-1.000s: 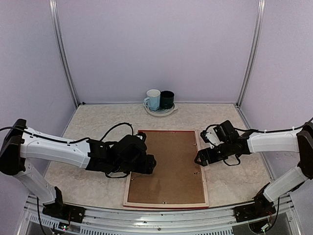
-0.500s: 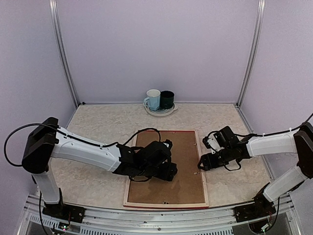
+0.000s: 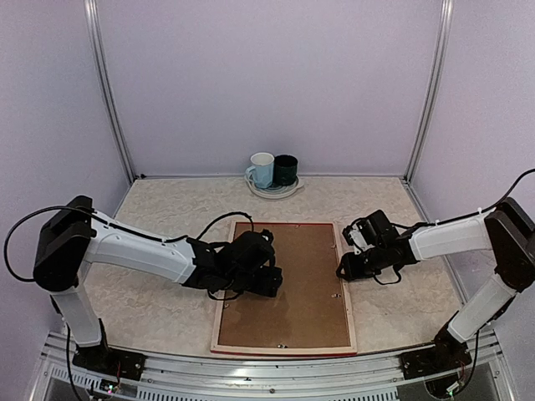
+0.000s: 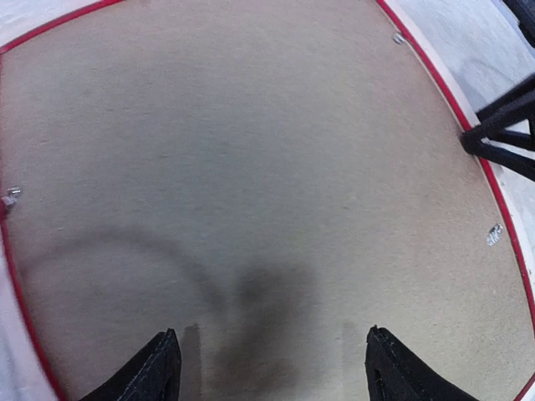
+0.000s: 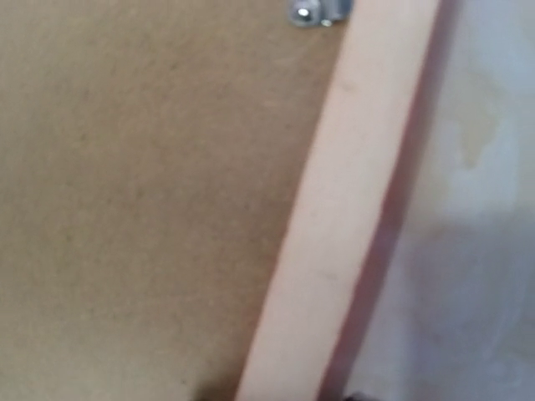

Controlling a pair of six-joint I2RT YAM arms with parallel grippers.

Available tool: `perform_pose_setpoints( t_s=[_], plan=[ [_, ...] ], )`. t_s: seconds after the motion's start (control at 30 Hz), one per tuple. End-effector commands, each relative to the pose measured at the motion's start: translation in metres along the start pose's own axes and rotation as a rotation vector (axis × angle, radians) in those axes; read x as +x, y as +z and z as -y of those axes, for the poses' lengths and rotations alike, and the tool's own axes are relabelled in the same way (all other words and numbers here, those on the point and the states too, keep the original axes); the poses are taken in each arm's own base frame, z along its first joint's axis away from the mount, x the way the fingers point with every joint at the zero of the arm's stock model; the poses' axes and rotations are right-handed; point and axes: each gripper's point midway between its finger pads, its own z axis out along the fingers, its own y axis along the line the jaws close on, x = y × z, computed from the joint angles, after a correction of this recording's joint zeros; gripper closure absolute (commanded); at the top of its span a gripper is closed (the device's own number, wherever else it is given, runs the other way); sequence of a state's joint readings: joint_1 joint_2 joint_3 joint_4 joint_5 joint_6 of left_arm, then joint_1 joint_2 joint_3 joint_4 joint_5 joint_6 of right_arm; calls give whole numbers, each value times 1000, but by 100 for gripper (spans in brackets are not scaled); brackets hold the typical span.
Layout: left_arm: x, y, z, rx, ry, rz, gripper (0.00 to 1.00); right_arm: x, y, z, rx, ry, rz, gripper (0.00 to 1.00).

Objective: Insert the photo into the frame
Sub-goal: Position the photo frame at the center of the board.

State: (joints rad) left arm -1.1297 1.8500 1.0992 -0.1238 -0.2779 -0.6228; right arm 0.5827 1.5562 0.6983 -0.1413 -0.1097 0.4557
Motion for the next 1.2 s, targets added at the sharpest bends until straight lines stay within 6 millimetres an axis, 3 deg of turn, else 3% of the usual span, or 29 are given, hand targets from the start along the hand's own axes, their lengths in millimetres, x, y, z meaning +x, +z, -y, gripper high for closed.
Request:
perform_pose_setpoints(
  t_s=[0.0,0.2,0.37,0.57,0.83,1.17],
  plan=[
    [-24,-36,-46,-107,-56,93,25,0,6,3,30,46,0,69],
    [-9,-66,-110,-285,-111,97,26,-10,11,-3,12,77,14,79],
    [9,-73,-136,-315,-167,78,26,-19,16,-6,9,98,20,89],
    [20,-75,-145,-338,-186,71,26,-25,26,-5,20,144,22,100],
    [7,-84,-142,-329,-202,112,27,-42,40,3,56,241,65,100],
    [-7,-83,-125,-278,-199,139,27,-74,60,4,75,330,108,100]
  ],
)
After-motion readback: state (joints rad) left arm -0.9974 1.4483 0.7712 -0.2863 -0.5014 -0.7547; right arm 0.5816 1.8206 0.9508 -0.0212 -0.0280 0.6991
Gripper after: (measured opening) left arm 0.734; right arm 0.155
